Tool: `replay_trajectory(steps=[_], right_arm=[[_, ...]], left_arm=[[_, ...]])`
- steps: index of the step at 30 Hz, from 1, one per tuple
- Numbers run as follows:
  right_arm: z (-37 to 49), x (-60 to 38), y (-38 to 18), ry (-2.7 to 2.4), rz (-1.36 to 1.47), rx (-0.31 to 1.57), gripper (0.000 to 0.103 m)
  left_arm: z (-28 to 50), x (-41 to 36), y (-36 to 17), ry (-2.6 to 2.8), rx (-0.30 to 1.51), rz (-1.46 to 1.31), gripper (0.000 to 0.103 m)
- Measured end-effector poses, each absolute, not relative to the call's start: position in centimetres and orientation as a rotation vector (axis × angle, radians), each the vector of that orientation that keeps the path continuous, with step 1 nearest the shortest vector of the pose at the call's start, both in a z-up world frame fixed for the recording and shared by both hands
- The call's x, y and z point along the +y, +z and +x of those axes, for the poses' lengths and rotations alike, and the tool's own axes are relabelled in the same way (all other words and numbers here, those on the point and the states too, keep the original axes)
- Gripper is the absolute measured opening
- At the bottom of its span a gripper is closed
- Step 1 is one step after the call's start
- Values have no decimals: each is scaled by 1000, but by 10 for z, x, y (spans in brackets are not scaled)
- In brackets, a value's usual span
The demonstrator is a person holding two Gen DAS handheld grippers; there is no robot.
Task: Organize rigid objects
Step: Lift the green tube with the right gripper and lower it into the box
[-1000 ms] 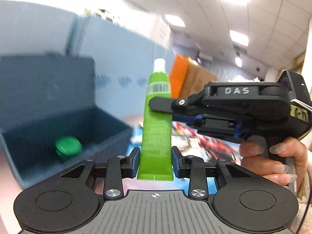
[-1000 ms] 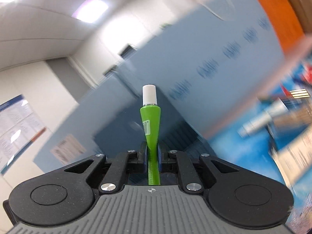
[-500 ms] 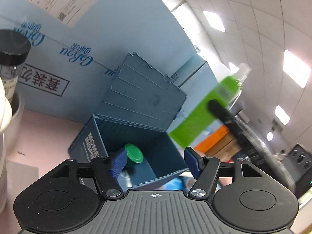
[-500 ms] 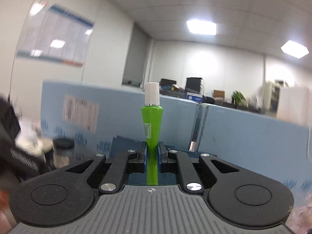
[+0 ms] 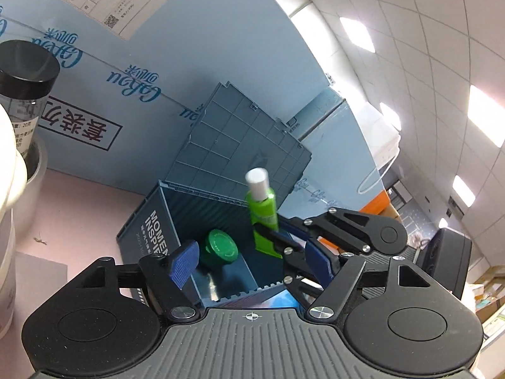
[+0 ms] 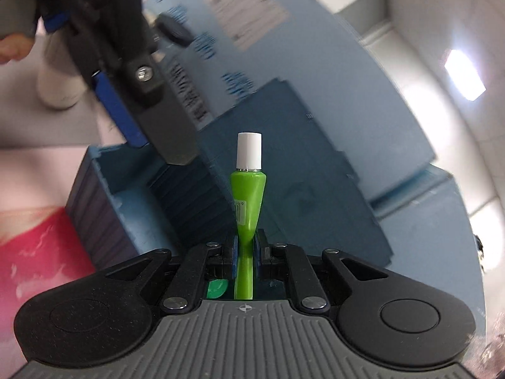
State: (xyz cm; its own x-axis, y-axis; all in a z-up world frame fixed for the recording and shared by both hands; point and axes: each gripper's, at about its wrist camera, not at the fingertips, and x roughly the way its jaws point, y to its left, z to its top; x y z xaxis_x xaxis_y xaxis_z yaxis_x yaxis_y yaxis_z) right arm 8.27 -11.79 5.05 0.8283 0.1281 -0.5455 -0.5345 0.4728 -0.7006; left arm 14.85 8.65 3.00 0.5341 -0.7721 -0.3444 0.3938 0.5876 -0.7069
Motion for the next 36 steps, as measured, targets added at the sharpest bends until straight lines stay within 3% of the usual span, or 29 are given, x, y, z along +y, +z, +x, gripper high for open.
replay_trajectory(steps=[11,26,29,32,36], right_arm=[[119,-103,53,488,-1068,667,9],[139,-104,56,458,-1055,734,10],[136,-104,57,454,-1056,716,16],[134,-106,62,447,-1050,689,33],[122,-108,73,441,-1035,645,35]], left_arm=[[147,89,34,-757,693,-623,77],[152,80,28,-788,736,-643,81],[151,79,27,-788,737,-639,81],[151,80,28,-785,733,-642,81],[150,80,31,-787,724,-641,81]])
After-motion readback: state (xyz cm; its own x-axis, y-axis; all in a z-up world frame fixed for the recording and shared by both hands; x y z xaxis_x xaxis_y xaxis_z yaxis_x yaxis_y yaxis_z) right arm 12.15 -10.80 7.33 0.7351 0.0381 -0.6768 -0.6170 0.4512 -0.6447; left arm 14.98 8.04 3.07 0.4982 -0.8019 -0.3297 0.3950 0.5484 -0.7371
